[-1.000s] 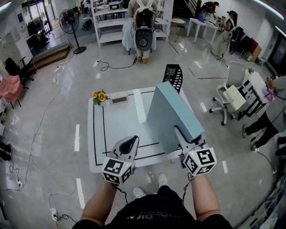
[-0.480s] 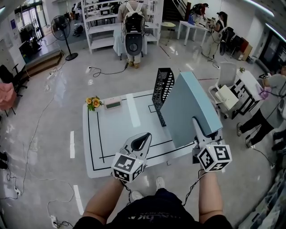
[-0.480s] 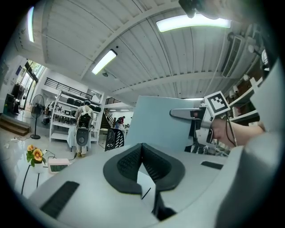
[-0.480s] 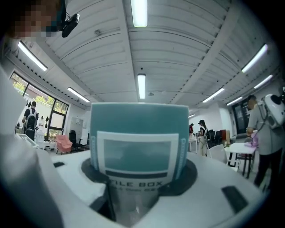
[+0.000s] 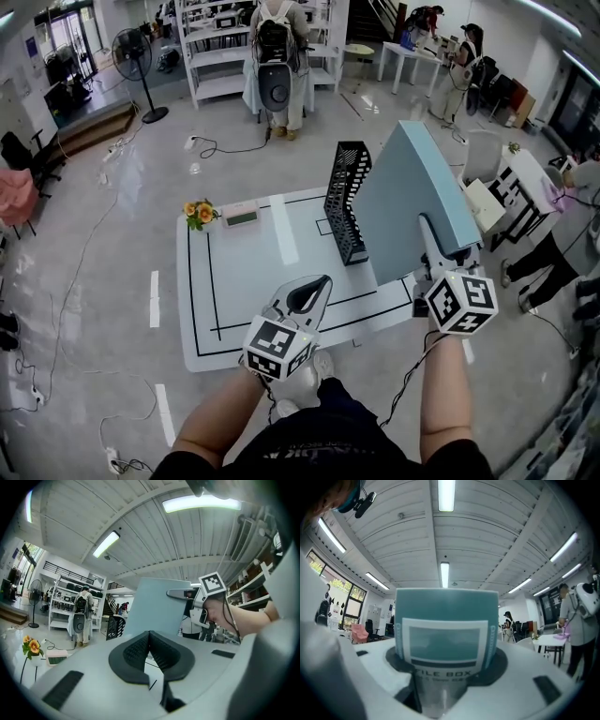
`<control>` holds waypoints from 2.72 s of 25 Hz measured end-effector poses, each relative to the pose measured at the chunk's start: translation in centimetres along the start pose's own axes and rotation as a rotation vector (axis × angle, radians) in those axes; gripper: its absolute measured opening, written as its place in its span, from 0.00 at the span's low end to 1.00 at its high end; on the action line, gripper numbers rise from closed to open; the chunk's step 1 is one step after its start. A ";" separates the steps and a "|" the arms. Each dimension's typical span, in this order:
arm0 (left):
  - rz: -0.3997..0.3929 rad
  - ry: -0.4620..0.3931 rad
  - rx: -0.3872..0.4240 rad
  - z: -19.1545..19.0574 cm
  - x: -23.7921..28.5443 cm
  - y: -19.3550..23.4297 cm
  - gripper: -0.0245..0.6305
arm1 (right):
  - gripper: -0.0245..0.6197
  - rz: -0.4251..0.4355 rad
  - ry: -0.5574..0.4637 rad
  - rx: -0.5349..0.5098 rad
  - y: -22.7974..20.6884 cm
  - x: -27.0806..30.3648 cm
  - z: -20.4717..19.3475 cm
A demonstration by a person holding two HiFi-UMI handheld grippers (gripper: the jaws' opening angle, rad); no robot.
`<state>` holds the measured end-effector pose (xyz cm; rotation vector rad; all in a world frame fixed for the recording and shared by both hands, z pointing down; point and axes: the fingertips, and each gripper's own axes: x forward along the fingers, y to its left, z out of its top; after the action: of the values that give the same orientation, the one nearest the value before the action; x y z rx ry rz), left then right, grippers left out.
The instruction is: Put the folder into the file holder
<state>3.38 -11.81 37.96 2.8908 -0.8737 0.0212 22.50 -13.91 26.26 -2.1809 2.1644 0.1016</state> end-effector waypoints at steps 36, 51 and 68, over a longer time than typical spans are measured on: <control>0.003 0.018 -0.022 -0.3 8.7 7.6 0.04 | 0.45 -0.007 0.123 0.015 -1.5 18.1 -7.0; 0.035 0.076 -0.021 -1.7 8.6 9.1 0.04 | 0.45 -0.009 0.176 0.032 -0.9 19.7 -12.7; 0.086 0.136 -0.088 -5.0 7.7 10.6 0.04 | 0.45 0.002 0.253 0.019 -0.2 20.6 -19.4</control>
<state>4.03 -24.18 44.50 2.7325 -0.9475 0.1809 22.90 -36.28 43.65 -2.2910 2.2802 -0.2047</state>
